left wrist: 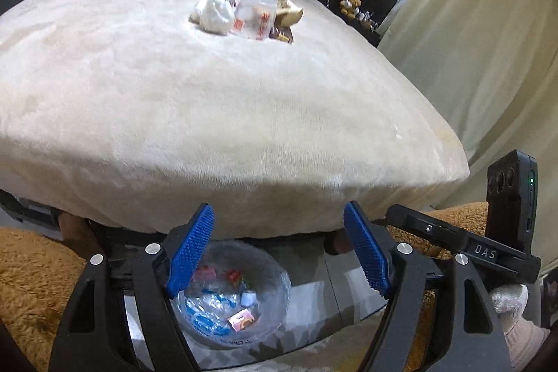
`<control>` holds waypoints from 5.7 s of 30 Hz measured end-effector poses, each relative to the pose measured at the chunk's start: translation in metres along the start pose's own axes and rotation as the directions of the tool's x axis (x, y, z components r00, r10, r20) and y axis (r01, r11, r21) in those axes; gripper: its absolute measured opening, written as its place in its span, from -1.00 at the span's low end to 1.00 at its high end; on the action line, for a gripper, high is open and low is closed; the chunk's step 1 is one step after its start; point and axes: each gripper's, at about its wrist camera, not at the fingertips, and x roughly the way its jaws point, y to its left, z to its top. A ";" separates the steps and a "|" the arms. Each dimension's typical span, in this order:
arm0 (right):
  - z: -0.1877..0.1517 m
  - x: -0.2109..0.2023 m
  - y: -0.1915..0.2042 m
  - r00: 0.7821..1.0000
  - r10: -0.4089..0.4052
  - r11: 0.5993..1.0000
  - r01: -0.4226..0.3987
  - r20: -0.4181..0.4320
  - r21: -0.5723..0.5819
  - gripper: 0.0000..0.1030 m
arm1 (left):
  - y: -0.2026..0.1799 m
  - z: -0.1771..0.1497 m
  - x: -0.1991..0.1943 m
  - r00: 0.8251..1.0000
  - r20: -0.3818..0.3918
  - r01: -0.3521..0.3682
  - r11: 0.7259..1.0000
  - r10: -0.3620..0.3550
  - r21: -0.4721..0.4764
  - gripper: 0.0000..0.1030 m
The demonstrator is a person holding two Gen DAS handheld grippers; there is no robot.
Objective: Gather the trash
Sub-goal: 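Raise both tools back over the bed toward the remaining trash, then close the left tool on the white tissue while the right tool grasps the paper bag, then carry the tissue and paper bag down over the plastic bag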
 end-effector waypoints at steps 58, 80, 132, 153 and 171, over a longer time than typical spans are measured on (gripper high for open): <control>0.312 0.195 -0.039 0.988 0.129 0.991 -0.131 0.089 0.027 -0.03 | 0.071 0.218 0.137 0.988 0.006 -0.155 0.976 0.156 0.151 -0.08; 0.253 0.077 -0.043 0.972 0.063 0.997 -0.054 0.225 -0.047 -0.04 | 0.053 0.210 0.069 0.980 0.172 -0.127 0.984 0.105 0.123 -0.08; 0.000 -0.079 -0.004 0.960 0.205 0.978 -0.206 0.192 -0.017 -0.03 | -0.037 0.002 -0.063 0.980 0.198 -0.022 0.971 -0.026 0.238 -0.08; -0.022 -0.015 -0.012 0.995 0.086 0.996 -0.084 -0.059 0.039 -0.03 | -0.029 -0.034 0.019 0.990 -0.140 -0.008 0.988 0.030 0.156 -0.07; -0.035 0.066 -0.028 0.940 -0.033 0.995 0.064 -0.339 0.081 -0.03 | 0.008 -0.055 0.087 0.903 -0.415 -0.118 0.993 0.109 0.002 -0.07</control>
